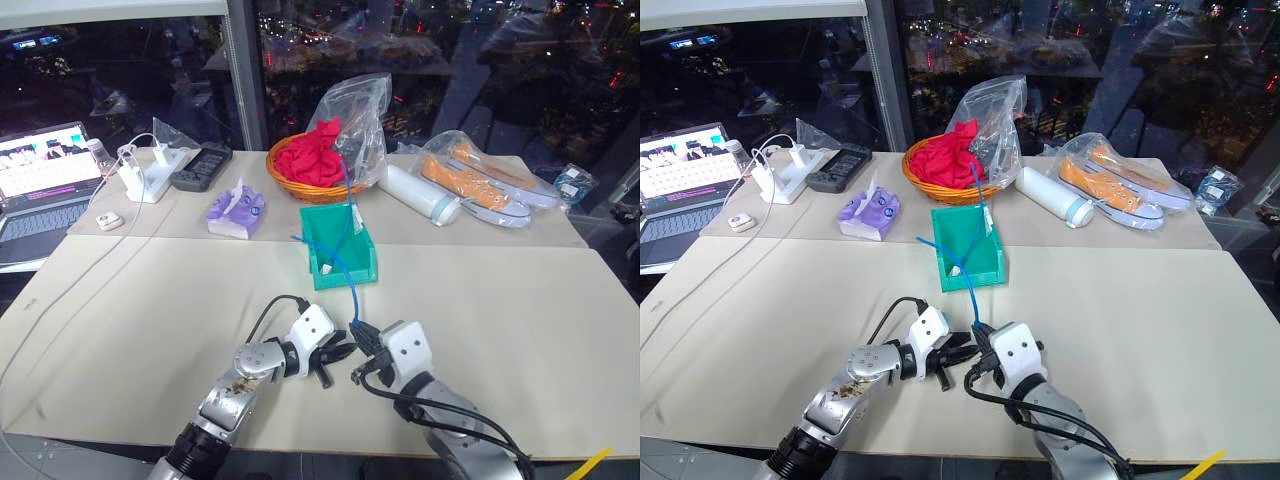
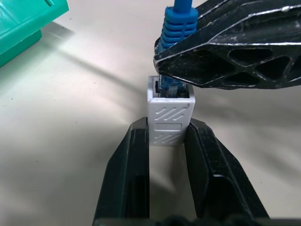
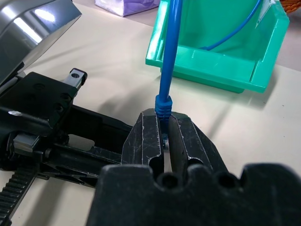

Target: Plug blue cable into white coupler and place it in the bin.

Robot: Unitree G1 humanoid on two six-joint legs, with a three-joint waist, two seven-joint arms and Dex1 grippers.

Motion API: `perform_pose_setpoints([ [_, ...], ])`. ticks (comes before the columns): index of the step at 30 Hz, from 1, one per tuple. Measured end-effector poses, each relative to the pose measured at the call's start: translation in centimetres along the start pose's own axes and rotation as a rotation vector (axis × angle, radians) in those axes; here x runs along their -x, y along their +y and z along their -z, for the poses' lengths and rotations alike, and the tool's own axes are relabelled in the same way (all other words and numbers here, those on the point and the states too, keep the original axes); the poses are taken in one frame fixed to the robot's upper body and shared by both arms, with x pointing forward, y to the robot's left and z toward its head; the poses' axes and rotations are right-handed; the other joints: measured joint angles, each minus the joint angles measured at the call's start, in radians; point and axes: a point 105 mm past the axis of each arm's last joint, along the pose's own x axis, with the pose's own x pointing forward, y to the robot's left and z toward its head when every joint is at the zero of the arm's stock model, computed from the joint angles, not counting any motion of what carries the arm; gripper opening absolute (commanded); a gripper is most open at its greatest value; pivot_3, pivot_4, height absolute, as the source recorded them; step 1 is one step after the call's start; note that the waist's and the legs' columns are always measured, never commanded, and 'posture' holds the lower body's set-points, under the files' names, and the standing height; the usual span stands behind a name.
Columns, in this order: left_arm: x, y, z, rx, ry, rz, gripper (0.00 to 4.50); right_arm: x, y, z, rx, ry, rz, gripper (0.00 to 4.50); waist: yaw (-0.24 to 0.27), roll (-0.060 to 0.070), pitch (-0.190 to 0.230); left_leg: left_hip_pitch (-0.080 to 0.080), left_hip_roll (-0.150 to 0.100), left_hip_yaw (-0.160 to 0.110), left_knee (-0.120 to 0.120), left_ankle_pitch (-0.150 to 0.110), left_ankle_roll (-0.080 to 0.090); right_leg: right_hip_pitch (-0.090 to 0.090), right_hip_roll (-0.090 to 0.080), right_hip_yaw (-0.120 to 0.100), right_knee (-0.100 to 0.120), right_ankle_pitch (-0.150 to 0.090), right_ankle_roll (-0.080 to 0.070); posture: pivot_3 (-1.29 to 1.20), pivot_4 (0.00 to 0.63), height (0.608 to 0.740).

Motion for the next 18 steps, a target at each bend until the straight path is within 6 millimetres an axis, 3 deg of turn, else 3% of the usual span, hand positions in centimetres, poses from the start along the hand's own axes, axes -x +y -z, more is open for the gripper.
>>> perform_pose_setpoints([
  [9, 0.0, 0.1, 0.1, 0.005, 0.003, -0.007, 0.6, -0.2, -0.1, 0.1, -0.016, 0.013, -0.005, 0.0, -0.001, -0.002, -0.002, 0.0, 0.0, 0.0, 0.0, 0.0, 0.0, 0.001, 0.0, 0.0, 0.0, -0.001, 0.002, 0.0, 0.15, 0.722],
  [11, 0.0, 0.1, 0.1, 0.004, 0.003, -0.007, 1.6, -0.2, -0.1, 0.0, -0.028, 0.015, -0.006, 0.0, -0.001, -0.002, -0.002, 0.0, 0.0, 0.0, 0.0, 0.0, 0.0, 0.001, 0.0, 0.0, 0.0, -0.001, 0.002, 0.0, 0.15, 0.722],
  [15, 0.1, 0.8, -1.2, -0.033, -0.053, -0.025, 2.81, -0.1, -0.4, 0.1, -0.039, 0.027, -0.003, 0.0, 0.003, -0.003, -0.002, 0.0, 0.0, 0.0, 0.0, 0.001, -0.001, 0.002, 0.0, 0.0, 0.0, -0.001, 0.002, 0.0, 0.15, 0.722],
  [16, 0.1, 1.0, -1.4, -0.037, -0.059, -0.03, 3.06, 0.0, -0.4, 0.1, -0.038, 0.029, -0.003, 0.0, 0.003, -0.003, -0.002, 0.0, 0.0, 0.0, 0.0, 0.001, -0.001, 0.002, 0.0, 0.0, 0.0, -0.001, 0.003, 0.0, 0.15, 0.722],
  [18, 0.2, 1.2, -1.6, -0.036, -0.067, -0.039, 3.06, 0.0, -0.5, 0.0, -0.04, 0.031, -0.006, 0.0, 0.004, -0.003, -0.002, 0.0, 0.0, 0.0, 0.001, 0.001, -0.001, 0.002, 0.0, 0.0, 0.0, -0.001, 0.003, 0.0, 0.15, 0.722],
])
